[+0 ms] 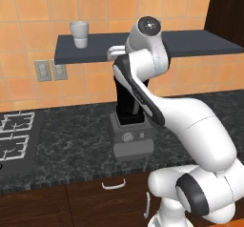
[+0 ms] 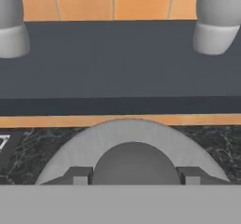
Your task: Close the lid blender by securely placing the lid on top.
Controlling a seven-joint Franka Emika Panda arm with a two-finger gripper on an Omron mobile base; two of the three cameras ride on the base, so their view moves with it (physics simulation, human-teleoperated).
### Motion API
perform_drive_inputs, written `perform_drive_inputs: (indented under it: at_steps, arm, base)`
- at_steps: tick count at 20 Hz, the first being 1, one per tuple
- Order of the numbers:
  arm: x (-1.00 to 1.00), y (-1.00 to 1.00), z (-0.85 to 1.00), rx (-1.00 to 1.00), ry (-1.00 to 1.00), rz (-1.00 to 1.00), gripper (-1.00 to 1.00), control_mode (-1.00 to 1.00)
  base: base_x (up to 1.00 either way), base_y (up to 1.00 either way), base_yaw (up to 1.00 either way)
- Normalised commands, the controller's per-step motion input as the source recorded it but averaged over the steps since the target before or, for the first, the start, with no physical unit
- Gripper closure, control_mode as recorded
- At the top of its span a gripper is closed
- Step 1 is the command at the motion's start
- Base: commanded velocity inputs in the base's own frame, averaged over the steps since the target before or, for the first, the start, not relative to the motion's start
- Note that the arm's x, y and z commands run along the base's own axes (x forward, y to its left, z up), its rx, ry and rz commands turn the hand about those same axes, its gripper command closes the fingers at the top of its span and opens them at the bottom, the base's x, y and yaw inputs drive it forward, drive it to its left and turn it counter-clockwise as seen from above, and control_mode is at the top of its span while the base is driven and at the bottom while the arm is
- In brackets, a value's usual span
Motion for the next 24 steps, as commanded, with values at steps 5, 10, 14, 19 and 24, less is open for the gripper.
perform_drive_inputs:
  at_steps: [5,10,14,19,24]
  arm:
    - [-0.05,-0.06,0.01,-0.01,-0.06,0.0,1.0,-1.0]
    - [0.07,-0.13,0.0,-0.04,-0.18,0.0,1.0,-1.0]
    - [0.0,-0.23,0.0,-0.03,-0.27,0.0,1.0,-1.0]
    - [0.0,-0.01,0.0,0.0,-0.31,0.0,1.0,-1.0]
    - [0.28,0.09,0.0,0.0,-0.21,0.0,1.0,-1.0]
  base:
    - [0.0,0.0,0.0]
    - [0.0,0.0,0.0]
    - [0.0,0.0,0.0]
    - [0.0,0.0,0.0]
    - [0.0,0.0,0.0]
